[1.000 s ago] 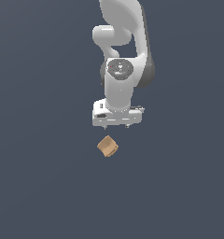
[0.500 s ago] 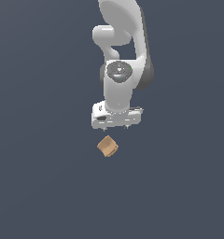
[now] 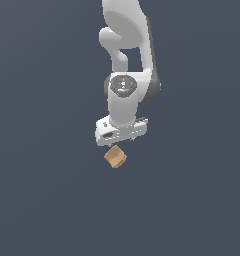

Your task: Pick up the object and move it to a goal position.

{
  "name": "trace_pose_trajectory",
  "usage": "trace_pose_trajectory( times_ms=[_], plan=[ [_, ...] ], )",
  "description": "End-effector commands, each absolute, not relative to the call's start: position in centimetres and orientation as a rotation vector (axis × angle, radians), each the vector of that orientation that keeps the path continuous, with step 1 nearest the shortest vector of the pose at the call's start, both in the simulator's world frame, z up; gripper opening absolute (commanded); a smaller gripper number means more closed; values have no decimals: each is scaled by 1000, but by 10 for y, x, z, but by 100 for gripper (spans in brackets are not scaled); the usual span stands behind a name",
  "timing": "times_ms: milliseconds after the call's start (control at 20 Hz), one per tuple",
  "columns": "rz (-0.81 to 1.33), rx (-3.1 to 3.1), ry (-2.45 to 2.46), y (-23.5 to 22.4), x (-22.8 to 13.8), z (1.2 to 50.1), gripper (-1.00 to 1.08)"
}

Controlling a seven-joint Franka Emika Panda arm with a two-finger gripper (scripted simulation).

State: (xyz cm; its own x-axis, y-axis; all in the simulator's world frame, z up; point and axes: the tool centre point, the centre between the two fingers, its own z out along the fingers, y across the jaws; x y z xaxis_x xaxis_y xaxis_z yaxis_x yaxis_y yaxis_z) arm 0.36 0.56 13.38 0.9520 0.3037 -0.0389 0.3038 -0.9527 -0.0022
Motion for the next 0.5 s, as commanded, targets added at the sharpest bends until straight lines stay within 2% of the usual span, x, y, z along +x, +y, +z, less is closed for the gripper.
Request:
trace_pose_trajectory(
  times_ms=[0,450],
  plan=[
    [-51,3084,577,2,8,126,100],
    [-18,3016,875,-10,19,102,100]
  ],
)
